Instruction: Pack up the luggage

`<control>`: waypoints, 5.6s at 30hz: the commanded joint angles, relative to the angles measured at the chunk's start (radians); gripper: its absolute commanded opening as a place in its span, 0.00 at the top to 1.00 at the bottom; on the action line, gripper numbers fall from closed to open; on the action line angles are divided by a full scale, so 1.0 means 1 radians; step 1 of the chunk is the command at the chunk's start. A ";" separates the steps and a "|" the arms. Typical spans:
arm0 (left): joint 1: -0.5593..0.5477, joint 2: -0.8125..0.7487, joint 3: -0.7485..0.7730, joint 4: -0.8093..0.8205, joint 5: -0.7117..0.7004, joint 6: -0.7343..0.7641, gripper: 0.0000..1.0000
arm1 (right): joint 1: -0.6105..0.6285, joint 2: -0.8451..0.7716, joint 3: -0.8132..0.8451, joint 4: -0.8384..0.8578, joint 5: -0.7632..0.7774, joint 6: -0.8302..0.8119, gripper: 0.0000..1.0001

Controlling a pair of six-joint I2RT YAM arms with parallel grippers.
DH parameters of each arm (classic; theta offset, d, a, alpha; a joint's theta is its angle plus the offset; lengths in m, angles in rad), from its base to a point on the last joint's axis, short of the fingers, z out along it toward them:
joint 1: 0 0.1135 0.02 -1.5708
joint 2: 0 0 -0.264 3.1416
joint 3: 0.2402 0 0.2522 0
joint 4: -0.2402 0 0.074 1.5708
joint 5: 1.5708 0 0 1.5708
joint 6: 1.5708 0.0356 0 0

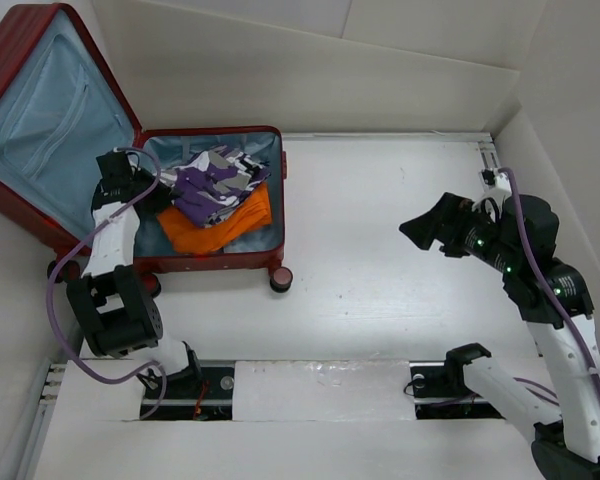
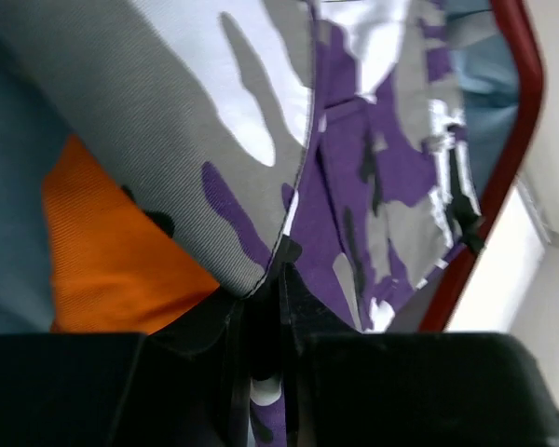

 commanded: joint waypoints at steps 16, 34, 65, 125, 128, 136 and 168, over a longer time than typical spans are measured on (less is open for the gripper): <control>-0.230 -0.354 0.374 -0.322 -0.761 -0.018 0.15 | 0.015 0.006 -0.055 0.063 -0.151 -0.043 0.01; -0.130 -0.150 0.741 -0.776 -1.421 -0.052 0.25 | 0.214 0.051 -0.075 0.115 -0.311 -0.139 0.20; 0.125 0.111 1.030 -0.703 -1.264 0.048 0.82 | 0.289 0.071 -0.126 0.050 -0.191 -0.158 0.16; -0.124 -0.190 0.408 -0.203 -0.646 -0.231 0.00 | 0.216 1.064 0.502 0.578 -0.171 0.100 0.14; -0.037 -0.210 0.388 -0.115 -0.623 -0.245 0.00 | 0.176 1.112 0.488 0.655 -0.225 0.151 0.30; 0.174 0.163 0.727 -0.346 -0.437 -0.181 0.00 | 0.122 1.354 0.526 0.892 -0.405 0.334 0.36; -0.088 0.703 0.899 -0.283 0.106 -0.075 0.00 | 0.223 1.819 0.977 1.220 -0.440 0.688 0.33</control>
